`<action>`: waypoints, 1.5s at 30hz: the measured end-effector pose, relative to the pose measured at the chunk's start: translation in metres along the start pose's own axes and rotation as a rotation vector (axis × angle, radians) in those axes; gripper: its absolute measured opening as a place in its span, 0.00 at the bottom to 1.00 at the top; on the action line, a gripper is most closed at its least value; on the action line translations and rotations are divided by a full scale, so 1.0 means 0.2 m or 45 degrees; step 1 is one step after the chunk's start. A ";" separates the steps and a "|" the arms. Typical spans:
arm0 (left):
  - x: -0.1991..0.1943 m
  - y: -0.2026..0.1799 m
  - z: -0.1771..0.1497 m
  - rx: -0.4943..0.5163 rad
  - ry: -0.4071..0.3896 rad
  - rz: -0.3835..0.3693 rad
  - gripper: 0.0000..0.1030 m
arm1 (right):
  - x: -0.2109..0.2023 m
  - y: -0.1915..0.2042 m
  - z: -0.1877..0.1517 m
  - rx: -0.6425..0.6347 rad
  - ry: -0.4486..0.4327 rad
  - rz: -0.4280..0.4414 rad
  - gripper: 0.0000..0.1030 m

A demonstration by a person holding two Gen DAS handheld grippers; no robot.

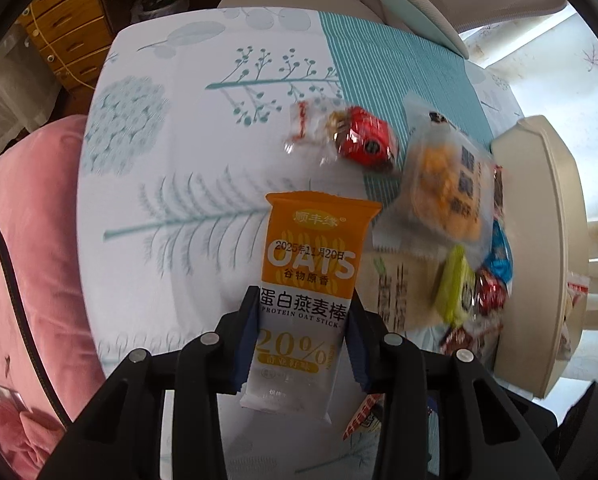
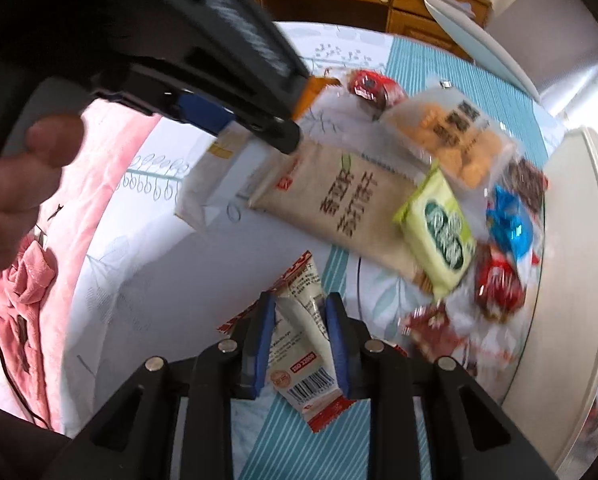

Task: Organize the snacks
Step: 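Grasp the orange OATS bar with the left tool while the right tool grasps a white biscuit pack, then carry the OATS bar and white-red LIPO pack over the white tray and release both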

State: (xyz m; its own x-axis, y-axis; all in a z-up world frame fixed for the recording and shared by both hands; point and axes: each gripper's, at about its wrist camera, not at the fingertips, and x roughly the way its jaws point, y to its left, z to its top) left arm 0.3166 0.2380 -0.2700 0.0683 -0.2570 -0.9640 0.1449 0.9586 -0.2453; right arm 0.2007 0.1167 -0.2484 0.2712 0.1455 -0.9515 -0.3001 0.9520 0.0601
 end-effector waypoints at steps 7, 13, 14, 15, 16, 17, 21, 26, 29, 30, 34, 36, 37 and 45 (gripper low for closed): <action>-0.13 0.06 -0.18 -0.020 0.005 0.014 0.37 | -0.05 0.02 -0.10 0.143 0.099 0.031 0.25; -0.23 0.04 -0.32 -0.015 0.016 0.028 0.37 | -0.13 0.05 -0.21 0.243 0.144 0.059 0.25; -0.25 0.04 -0.34 -0.014 0.016 0.028 0.37 | -0.15 0.06 -0.22 0.257 0.150 0.066 0.25; -0.28 0.03 -0.37 -0.014 0.013 0.028 0.37 | -0.17 0.06 -0.24 0.269 0.155 0.071 0.25; -0.30 0.03 -0.39 -0.014 0.011 0.028 0.37 | -0.19 0.07 -0.25 0.278 0.159 0.073 0.25; -0.32 0.03 -0.42 -0.015 0.008 0.024 0.37 | -0.21 0.08 -0.27 0.287 0.163 0.075 0.25; -0.40 0.01 -0.51 -0.022 -0.003 -0.011 0.37 | -0.30 0.07 -0.33 0.305 0.167 0.067 0.25; -0.46 -0.04 -0.59 -0.025 0.005 -0.018 0.37 | -0.40 0.04 -0.38 0.333 0.163 0.063 0.25; -0.50 -0.07 -0.63 -0.033 -0.002 -0.024 0.37 | -0.44 0.06 -0.40 0.342 0.155 0.077 0.25; -0.51 -0.09 -0.64 -0.035 -0.005 -0.025 0.37 | -0.45 0.06 -0.41 0.341 0.154 0.086 0.25; -0.54 -0.15 -0.69 -0.057 -0.013 -0.011 0.37 | -0.49 0.03 -0.43 0.329 0.158 0.133 0.25; -0.55 -0.17 -0.72 -0.076 -0.013 0.006 0.37 | -0.51 0.02 -0.44 0.310 0.162 0.144 0.25; -0.55 -0.19 -0.73 -0.091 -0.014 0.013 0.37 | -0.52 0.01 -0.45 0.289 0.164 0.152 0.25; -0.64 -0.37 -0.79 -0.222 -0.063 0.033 0.37 | -0.68 -0.17 -0.49 0.229 0.117 0.215 0.25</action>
State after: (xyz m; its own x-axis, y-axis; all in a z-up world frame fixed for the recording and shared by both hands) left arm 0.1420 0.2183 -0.1452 0.1190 -0.2332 -0.9651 -0.0310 0.9707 -0.2384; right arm 0.0837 0.0390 -0.1511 0.1441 0.2888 -0.9465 -0.1642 0.9502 0.2650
